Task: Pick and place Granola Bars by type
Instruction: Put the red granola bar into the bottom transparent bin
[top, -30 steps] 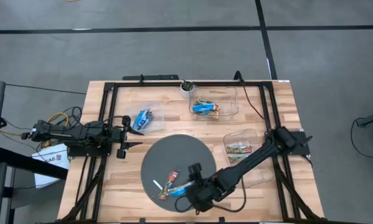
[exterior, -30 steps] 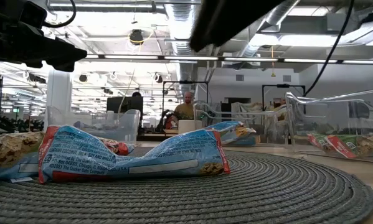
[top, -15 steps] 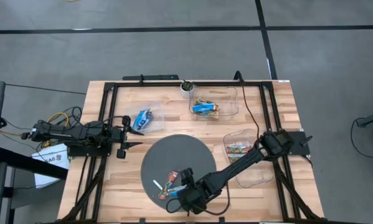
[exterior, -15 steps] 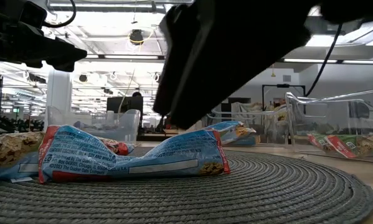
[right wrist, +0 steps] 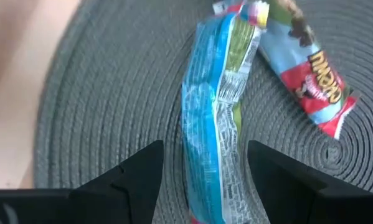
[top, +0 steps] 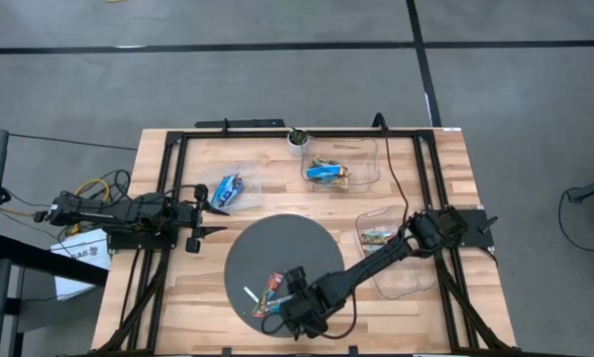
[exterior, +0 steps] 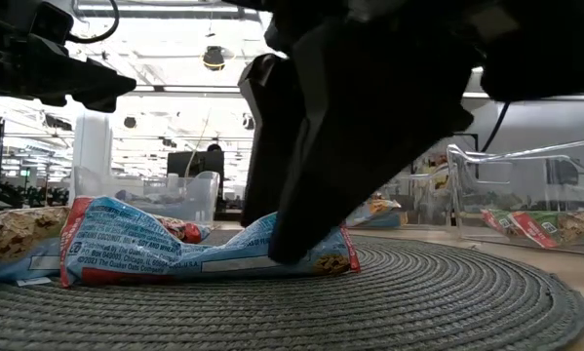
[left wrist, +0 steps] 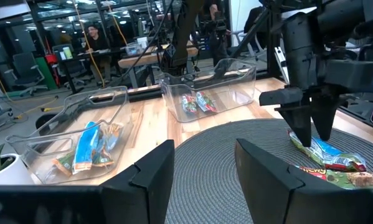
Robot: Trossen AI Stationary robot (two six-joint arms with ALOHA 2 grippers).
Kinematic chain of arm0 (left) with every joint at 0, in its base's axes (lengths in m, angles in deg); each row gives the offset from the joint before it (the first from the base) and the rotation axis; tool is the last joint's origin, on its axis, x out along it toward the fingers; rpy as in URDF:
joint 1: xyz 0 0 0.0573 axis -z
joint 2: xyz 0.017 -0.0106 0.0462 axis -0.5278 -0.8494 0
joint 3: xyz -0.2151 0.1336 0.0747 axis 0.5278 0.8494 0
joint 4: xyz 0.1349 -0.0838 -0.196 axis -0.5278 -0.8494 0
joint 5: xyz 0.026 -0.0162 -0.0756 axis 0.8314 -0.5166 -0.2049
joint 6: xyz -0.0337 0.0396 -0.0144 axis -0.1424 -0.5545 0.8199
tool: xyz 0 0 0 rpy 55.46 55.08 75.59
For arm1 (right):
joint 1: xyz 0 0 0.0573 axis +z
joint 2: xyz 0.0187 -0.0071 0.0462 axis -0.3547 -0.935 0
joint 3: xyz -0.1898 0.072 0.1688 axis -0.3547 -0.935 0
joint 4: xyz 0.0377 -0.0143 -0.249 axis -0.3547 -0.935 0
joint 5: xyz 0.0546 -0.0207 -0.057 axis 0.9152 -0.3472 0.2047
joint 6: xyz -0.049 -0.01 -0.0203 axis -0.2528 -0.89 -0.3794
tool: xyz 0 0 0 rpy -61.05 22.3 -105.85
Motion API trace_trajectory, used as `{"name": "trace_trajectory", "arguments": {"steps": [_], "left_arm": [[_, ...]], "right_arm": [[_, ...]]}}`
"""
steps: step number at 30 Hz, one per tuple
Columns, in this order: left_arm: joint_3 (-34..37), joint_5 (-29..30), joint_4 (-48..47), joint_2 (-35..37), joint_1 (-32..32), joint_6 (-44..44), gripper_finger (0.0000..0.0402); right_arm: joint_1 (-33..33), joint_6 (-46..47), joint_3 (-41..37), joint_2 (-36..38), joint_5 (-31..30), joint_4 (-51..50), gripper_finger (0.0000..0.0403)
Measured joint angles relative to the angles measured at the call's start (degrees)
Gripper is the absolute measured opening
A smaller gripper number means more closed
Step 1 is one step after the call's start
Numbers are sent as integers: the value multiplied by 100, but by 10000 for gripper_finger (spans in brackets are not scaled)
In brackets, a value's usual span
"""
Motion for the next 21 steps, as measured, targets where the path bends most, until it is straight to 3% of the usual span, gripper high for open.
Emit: {"name": "trace_trajectory", "arguments": {"steps": [14,21], "left_arm": [[0,-1,2,-2,2,2,163],[1,-1,0,0,1,1,163]], "right_arm": [[-152,0,-153,4,142,-39,219],[-196,1,-153,4,147,-49,161]]}}
